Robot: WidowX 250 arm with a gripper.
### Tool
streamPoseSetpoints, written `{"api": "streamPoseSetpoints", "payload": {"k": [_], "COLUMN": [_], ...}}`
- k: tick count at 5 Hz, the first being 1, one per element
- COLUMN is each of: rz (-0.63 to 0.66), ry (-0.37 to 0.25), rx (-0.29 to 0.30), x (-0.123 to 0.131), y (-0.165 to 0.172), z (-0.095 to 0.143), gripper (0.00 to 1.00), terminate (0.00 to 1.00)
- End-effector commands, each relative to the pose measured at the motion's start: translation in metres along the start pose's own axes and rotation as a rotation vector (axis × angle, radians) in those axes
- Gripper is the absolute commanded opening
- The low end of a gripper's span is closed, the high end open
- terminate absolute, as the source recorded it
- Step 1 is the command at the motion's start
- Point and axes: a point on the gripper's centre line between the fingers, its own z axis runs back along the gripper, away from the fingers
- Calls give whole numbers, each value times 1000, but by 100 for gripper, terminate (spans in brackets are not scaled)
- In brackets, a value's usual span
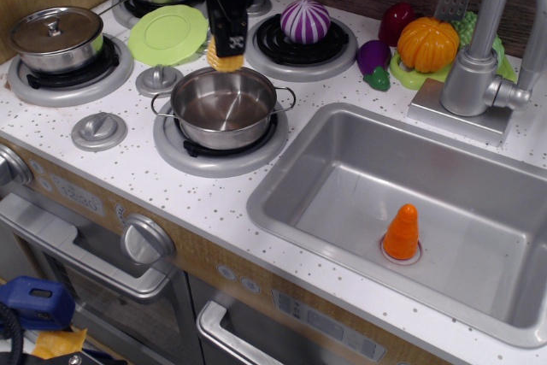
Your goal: Put corn in pan which is on stove
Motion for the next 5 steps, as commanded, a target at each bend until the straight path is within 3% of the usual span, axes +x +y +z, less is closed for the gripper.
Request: {"api": "streamPoseSetpoints", "payload": {"k": [1,4,5], "rz": [44,18,18], "ry": [-60,-84,-84], "rx": [52,24,24], "x": [1,-8,-8], "y": [-8,-12,-12], "z": [18,9,9], "gripper": [100,100,100], "terminate": [0,0,100]}}
